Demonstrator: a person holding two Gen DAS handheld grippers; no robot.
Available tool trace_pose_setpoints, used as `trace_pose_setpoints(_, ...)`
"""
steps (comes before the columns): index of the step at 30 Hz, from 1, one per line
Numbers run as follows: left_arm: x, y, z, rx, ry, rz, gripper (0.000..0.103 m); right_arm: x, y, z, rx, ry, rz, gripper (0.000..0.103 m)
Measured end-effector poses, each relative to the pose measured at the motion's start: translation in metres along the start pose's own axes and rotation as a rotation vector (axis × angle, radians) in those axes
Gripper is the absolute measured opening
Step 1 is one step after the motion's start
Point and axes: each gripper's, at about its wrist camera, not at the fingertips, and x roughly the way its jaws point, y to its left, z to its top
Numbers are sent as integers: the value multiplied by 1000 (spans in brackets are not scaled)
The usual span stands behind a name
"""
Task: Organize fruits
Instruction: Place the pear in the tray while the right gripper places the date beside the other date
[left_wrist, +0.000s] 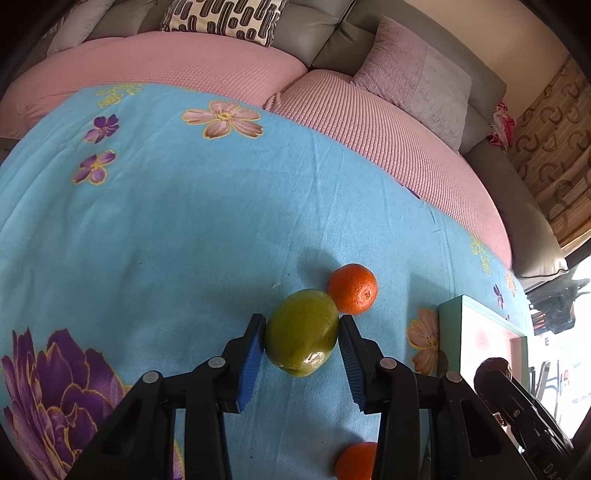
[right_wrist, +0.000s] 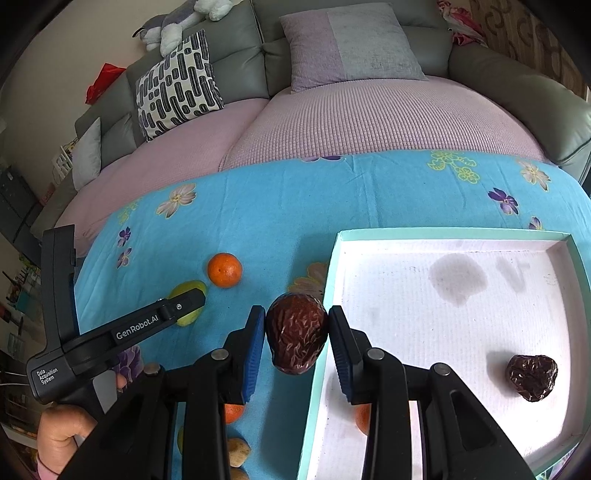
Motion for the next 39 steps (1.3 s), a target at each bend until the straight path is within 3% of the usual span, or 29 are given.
trace_pose_setpoints(8,-41,-22,7,42,-85,-55,43,-12,-14,3,27,-29,-34,36)
trace_pose_setpoints(14,-54,-60,4,131,-95,-102,43,-28,-51,3,101,-55,-112,36)
trace_pose_setpoints(22,-47,-122,-17,268,-46,-170,43,-57,-119,-3,252,-108,-252,36)
trace_pose_setpoints(29,-17,-165,-52,402,43,-205,43,-59,-151,-6,320,-151,-272,36)
trace_pose_setpoints(39,10,-176,-72,456,84,-192,43,-36,-173,-14,344,-146,-304,37)
